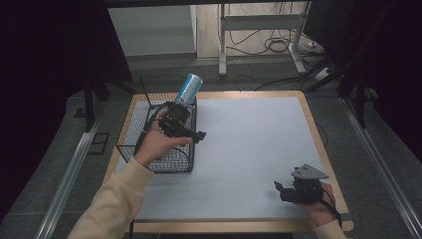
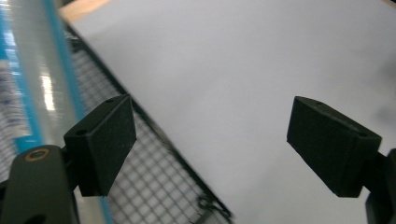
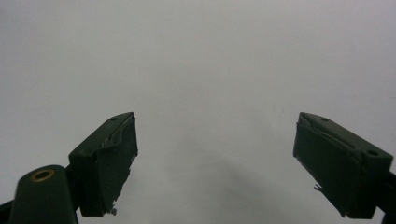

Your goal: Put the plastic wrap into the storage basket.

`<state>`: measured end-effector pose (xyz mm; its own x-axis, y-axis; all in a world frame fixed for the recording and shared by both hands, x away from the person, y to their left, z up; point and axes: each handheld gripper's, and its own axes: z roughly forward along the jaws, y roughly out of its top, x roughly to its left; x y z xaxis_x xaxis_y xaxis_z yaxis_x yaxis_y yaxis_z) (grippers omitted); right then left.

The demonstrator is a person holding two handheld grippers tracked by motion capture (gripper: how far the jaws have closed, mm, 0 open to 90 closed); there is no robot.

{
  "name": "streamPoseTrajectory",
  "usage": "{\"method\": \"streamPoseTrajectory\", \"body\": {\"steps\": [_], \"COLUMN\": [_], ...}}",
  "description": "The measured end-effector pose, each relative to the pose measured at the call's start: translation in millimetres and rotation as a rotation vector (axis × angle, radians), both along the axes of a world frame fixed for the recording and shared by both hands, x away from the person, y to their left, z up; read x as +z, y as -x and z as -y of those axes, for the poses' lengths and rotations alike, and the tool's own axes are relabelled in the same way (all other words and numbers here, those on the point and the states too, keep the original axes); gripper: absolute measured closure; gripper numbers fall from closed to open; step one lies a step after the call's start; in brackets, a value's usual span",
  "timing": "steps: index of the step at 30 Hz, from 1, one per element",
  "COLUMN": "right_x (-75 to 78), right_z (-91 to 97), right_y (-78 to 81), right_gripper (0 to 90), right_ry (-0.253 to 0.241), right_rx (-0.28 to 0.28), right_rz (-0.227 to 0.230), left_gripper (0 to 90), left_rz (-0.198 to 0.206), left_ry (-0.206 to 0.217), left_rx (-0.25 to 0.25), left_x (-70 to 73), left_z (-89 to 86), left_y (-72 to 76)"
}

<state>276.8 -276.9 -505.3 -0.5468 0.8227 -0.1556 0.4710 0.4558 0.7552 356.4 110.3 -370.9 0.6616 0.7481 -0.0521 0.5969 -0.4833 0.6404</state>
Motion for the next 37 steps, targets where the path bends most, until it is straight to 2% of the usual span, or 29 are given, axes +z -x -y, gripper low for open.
{"method": "streamPoseTrajectory", "body": {"steps": [6,8,9,12,13,14,15,18,19,21,23,26,37], "right_x": [-0.2,0.2,0.4,0.1,-0.1,-0.3,-0.2,-0.5,-0.9,-1.2,-1.1,-0.7,0.3], "right_z": [1.2,1.6,1.6,0.8,0.5,0.3,0.1,-0.1,-0.1,-0.2,-0.4,-0.8,-1.1], "right_y": [0.2,0.6,0.8,0.8,0.7,0.7,0.8,0.7,0.7,0.9,0.9,1.2,2.2], "right_gripper": [14.0,14.0,14.0,14.0,14.0,14.0,14.0,14.0,14.0,14.0,14.0,14.0,13.9], "right_ry": [-0.003,-0.004,-0.004,0.000,0.003,0.005,0.004,0.004,0.006,0.010,0.009,0.010,0.004], "right_rx": [0.000,0.000,0.001,0.002,0.003,0.005,0.005,0.003,0.002,0.006,0.007,0.010,0.018], "right_rz": [-0.002,0.000,0.000,0.001,0.001,0.002,-0.001,-0.003,-0.003,-0.002,-0.001,0.000,0.018], "left_gripper": [15.7,15.9,15.9,16.8,16.8,17.2,17.5,17.7,17.6,17.8,17.6,17.7,17.5], "left_rz": [0.011,0.006,0.006,0.004,0.004,0.002,0.002,-0.009,-0.019,-0.028,-0.041,-0.050,-0.064], "left_ry": [0.040,0.047,0.047,0.040,0.040,0.050,0.050,0.053,0.060,0.063,0.037,0.027,0.027], "left_rx": [-0.081,-0.107,-0.107,-0.140,-0.140,-0.156,-0.156,-0.176,-0.187,-0.185,-0.192,-0.197,-0.189], "left_x": [-20.1,-30.6,-30.6,-51.1,-51.1,-59.7,-59.7,-72.8,-82.3,-87.3,-95.5,-103.5,-110.7], "left_z": [13.3,16.7,16.7,23.6,23.6,25.3,25.3,27.2,26.8,26.9,28.2,30.1,30.4], "left_y": [32.1,40.9,40.9,56.1,56.1,63.1,63.1,72.4,77.6,79.9,83.3,84.7,81.9]}}
